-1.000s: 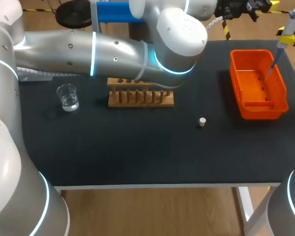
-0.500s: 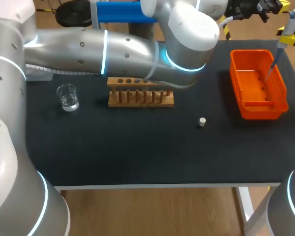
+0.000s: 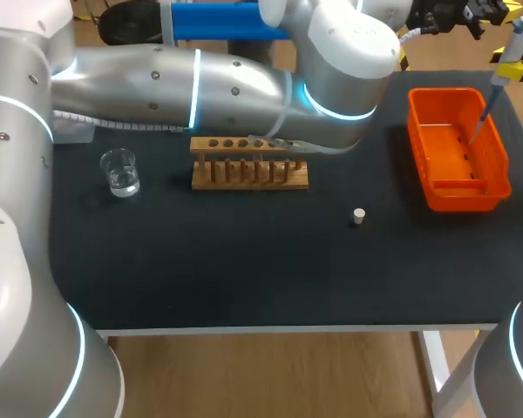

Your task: Invert the test tube, pick up the pipette, mount the tip to pipette, aspirate from beaker and dispense into the tube, eject the tip, return the pipette, and cap with the stopper.

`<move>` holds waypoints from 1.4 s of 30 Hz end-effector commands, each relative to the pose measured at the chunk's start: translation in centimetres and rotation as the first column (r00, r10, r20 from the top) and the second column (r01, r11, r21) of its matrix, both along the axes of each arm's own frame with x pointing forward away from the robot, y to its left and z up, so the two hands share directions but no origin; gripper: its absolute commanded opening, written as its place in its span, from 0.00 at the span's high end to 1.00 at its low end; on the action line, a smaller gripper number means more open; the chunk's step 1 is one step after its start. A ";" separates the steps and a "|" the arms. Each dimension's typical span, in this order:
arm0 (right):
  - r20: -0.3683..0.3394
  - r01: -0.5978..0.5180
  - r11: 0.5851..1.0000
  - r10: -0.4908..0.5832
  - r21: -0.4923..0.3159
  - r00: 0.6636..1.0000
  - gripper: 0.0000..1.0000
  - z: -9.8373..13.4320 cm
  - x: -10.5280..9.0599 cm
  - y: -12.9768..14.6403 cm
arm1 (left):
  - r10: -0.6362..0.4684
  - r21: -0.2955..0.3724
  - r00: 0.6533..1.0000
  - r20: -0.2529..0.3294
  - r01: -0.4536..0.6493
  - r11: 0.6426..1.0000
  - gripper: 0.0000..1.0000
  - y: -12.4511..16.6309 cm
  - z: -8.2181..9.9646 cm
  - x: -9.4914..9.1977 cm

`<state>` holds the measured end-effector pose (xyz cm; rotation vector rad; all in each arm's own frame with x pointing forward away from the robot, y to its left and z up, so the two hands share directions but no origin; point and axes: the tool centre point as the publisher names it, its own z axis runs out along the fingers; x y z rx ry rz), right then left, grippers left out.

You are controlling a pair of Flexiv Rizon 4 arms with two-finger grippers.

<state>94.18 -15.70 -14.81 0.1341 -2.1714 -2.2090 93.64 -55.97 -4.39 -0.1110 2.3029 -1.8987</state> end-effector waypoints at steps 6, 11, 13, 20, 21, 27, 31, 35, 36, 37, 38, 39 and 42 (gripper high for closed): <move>0.000 0.000 1.000 0.000 -0.003 1.000 1.00 0.1 -0.1 0.0 | -0.018 -0.134 1.000 0.020 0.021 0.991 1.00 -0.8 -0.6 0.4; 0.000 0.000 1.000 0.000 -0.003 1.000 1.00 0.1 -0.1 0.0 | -0.032 -0.135 0.999 0.014 0.034 0.990 1.00 -1.3 -0.8 0.5; 0.000 0.000 1.000 0.000 -0.003 1.000 1.00 0.1 -0.1 0.0 | -0.036 -0.136 0.999 0.012 0.037 0.990 1.00 -1.4 -0.9 0.5; 0.000 0.000 1.000 0.000 -0.003 1.000 1.00 0.1 -0.1 0.0 | -0.043 -0.137 0.999 0.003 0.043 0.990 1.00 -1.6 -1.1 0.4; 0.000 0.000 1.000 0.000 -0.003 1.000 1.00 0.1 -0.1 0.0 | -0.043 -0.137 0.999 0.002 0.043 0.990 1.00 -1.6 -1.1 0.4; 0.000 0.000 1.000 0.000 -0.003 1.000 1.00 0.1 -0.1 0.0 | -0.045 -0.129 0.999 -0.007 0.044 0.991 1.00 -1.7 -1.3 0.4; 0.000 0.000 1.000 0.000 -0.003 1.000 1.00 0.1 -0.1 0.0 | -0.045 -0.124 0.999 -0.012 0.043 0.991 1.00 -1.7 -1.5 0.6; 0.000 0.000 1.000 0.000 -0.003 1.000 1.00 0.1 -0.1 0.0 | -0.045 -0.123 0.999 -0.014 0.043 0.991 1.00 -1.6 -1.7 0.6; 0.000 0.000 1.000 0.000 -0.003 1.000 1.00 0.1 -0.1 0.0 | -0.045 -0.124 0.999 -0.014 0.043 0.991 1.00 -1.6 -1.7 0.6; 0.000 0.000 1.000 0.000 -0.003 1.000 1.00 0.1 -0.1 0.0 | -0.045 -0.123 0.999 -0.014 0.042 0.991 1.00 -1.6 -1.8 0.6; 0.000 0.000 1.000 0.000 -0.003 1.000 1.00 0.1 -0.1 0.0 | -0.044 -0.122 0.999 -0.014 0.042 0.992 1.00 -1.6 -1.9 0.6; 0.000 0.000 1.000 0.000 -0.003 1.000 1.00 0.1 -0.1 0.0 | -0.044 -0.122 0.999 -0.014 0.042 0.992 1.00 -1.5 -1.9 0.6; 0.000 0.000 1.000 0.000 -0.003 1.000 1.00 0.1 -0.1 0.0 | -0.041 -0.116 0.999 -0.017 0.039 0.992 1.00 -1.5 -2.2 0.6</move>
